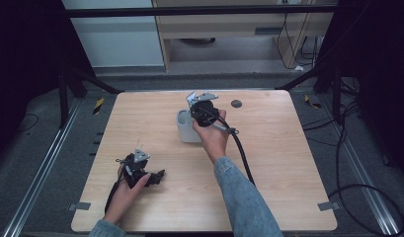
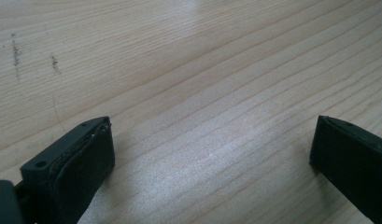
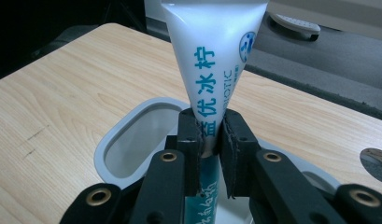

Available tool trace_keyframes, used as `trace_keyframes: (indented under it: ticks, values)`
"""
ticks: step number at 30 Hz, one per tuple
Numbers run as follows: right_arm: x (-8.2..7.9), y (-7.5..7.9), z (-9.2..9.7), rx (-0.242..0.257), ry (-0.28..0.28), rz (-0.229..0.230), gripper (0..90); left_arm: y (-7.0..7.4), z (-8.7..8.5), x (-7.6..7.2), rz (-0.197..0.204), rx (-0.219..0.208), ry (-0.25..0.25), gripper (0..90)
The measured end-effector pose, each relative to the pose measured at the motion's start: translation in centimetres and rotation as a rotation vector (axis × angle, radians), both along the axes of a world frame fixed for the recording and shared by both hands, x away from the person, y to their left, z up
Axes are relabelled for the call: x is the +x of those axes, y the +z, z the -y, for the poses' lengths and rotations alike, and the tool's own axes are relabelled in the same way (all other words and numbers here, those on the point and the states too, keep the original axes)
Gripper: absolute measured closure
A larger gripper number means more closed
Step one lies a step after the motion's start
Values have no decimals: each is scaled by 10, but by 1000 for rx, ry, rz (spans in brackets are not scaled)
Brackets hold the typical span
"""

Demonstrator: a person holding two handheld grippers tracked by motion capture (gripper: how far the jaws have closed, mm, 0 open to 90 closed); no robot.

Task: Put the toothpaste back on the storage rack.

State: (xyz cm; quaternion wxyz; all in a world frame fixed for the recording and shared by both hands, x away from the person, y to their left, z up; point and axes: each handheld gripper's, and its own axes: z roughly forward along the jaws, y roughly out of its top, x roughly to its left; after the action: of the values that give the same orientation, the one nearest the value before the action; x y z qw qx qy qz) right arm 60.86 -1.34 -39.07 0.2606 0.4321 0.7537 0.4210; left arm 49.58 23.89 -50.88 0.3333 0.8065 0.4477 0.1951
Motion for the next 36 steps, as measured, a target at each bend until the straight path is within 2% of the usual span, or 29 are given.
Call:
trace_keyframes:
  ticks: [11, 36]
  values:
    - [0, -2, 0, -21, 11, -3, 792, 0, 0, 0, 0, 0, 0, 0]
    - [5, -4, -7, -29, 19, -17, 787, 0, 0, 0, 0, 1, 0, 0]
